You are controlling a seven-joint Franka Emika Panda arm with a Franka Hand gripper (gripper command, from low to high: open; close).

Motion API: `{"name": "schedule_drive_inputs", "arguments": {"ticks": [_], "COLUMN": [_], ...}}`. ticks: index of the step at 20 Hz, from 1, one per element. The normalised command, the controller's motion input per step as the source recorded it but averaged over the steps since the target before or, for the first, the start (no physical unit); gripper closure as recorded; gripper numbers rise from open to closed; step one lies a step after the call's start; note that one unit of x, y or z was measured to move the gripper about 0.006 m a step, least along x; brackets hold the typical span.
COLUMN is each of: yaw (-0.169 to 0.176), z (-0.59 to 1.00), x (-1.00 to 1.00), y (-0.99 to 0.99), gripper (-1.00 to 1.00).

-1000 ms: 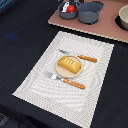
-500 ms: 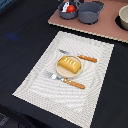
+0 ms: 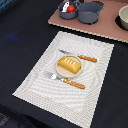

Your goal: Interact with the objects in diverse but meaningful ways.

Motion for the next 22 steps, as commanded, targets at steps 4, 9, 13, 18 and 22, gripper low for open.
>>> {"name": "schedule_drive_inputs", "arguments": {"ticks": [4,9,13,18,22], "yaw": [0.068,0.095,0.085,0.061,0.039], "z": [0.01,0.00,0.00,0.00,0.00], "x": [0.05,0.32,0.50,0.55,0.54], "y": [-0.70,-0.78,-0.82,-0.81,-0.82], "gripper": [-1.00,-1.00,-1.00,-1.00,-1.00]}}
